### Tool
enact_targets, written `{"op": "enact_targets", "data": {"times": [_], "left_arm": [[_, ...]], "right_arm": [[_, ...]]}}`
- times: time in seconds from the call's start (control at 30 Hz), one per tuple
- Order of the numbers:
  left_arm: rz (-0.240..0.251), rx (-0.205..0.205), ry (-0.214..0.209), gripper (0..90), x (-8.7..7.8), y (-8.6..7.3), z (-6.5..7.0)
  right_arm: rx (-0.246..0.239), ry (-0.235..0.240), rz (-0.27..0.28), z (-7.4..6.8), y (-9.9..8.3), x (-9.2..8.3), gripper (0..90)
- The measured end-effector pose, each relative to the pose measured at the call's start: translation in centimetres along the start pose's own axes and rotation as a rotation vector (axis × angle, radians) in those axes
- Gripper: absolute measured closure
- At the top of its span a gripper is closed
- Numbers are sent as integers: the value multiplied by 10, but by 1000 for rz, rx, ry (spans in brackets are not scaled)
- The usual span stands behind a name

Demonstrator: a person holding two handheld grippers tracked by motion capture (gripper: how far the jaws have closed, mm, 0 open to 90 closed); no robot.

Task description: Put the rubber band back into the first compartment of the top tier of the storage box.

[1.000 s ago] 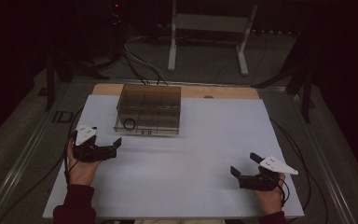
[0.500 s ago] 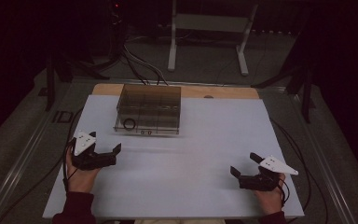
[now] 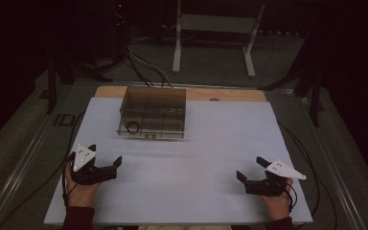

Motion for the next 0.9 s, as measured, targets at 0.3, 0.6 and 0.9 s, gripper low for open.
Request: {"op": "enact_targets", "data": {"times": [0.3, 0.6, 0.9], "left_arm": [[13, -3, -4, 11, -5, -11, 5], [38, -18, 8, 11, -16, -23, 5], [80, -1, 32, 6, -21, -21, 8]], "right_arm": [[-1, 2, 1, -1, 0, 0, 0], [-8, 2, 0, -1, 0, 1, 0], [-3, 3, -10, -1, -2, 1, 0]]}}
Point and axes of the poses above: each handheld gripper's, and its own axes: x roughly forward along the jaws, y roughly out of its top, z roughly to its right, the point moved 10 cm from there along x, roughly forward along the jaws, and after that the axes turned 12 degrees about -y, right-handed, at the moved point
